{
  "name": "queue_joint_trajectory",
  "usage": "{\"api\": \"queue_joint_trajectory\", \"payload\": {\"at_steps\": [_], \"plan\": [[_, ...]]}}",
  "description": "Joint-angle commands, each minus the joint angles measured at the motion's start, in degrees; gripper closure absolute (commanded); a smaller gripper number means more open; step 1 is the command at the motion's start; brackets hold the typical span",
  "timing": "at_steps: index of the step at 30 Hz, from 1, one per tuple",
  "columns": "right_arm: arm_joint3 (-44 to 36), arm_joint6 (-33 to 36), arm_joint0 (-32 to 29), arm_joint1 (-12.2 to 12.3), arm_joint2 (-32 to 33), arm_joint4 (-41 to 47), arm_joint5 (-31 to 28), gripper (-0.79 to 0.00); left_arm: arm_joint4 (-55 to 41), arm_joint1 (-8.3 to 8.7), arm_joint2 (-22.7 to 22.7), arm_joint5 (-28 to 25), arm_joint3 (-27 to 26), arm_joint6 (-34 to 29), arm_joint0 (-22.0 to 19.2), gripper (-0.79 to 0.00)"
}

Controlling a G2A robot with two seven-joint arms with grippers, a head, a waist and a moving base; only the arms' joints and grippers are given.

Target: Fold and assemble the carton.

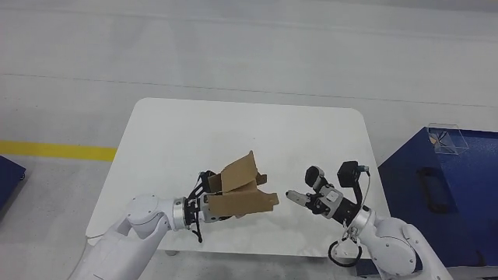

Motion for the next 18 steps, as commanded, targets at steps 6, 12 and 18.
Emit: {"api": "queue_joint_trajectory", "payload": {"at_steps": [6, 12, 18], "plan": [[0.0, 1.3, 0.4, -0.2, -2.6, -3.1, 0.5, -0.785, 0.8, -0.04, -0.9, -2.6, -1.0, 3.0, 1.1, 0.000], [3.4, 1.7, 4.8, -0.9, -7.3, -3.5, 2.8, -0.785, 1.8, -0.11, -0.5, -3.1, -1.9, 2.3, 1.5, 0.000], [6.3, 2.0, 8.7, -1.6, -10.8, -3.2, 3.5, -0.785, 2.3, -0.13, -0.6, -3.1, -2.3, 2.2, 1.6, 0.000]]}}
